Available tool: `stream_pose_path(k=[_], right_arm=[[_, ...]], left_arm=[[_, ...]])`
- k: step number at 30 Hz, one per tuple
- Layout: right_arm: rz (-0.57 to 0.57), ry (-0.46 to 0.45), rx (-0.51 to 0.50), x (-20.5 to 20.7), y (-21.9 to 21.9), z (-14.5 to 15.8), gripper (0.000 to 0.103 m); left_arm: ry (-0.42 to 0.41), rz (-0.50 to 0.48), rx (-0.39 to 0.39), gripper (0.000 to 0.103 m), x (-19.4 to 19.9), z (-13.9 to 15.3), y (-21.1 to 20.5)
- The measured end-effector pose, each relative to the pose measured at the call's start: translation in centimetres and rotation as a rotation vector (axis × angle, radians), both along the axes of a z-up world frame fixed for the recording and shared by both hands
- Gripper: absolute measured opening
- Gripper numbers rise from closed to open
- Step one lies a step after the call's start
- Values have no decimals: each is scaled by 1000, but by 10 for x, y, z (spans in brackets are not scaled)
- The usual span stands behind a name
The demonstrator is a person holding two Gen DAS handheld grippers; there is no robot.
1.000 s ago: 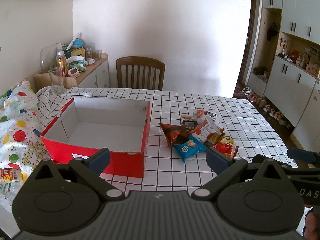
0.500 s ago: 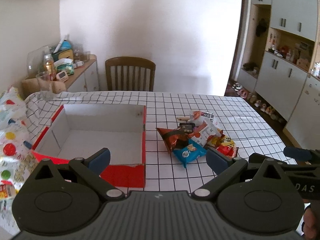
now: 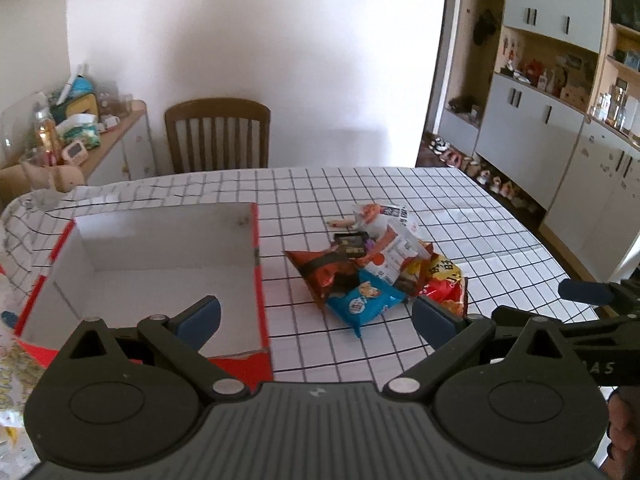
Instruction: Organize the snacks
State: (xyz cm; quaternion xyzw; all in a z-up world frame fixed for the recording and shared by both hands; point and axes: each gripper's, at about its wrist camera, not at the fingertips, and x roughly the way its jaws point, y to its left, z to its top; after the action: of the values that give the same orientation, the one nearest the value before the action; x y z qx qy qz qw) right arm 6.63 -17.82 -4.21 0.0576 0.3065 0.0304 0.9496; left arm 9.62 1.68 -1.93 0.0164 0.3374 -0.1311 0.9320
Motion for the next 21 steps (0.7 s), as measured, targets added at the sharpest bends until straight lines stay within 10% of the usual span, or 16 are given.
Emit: stream_pose_path(k=[11,21], right_arm=[[88,61,-73,49,-36,-27,98],[207,97,-138,92,-55,-51,96]], left_arm=[[70,-1,52,102,80,-12,-46],[341,107,14,102,175,-37,-65]])
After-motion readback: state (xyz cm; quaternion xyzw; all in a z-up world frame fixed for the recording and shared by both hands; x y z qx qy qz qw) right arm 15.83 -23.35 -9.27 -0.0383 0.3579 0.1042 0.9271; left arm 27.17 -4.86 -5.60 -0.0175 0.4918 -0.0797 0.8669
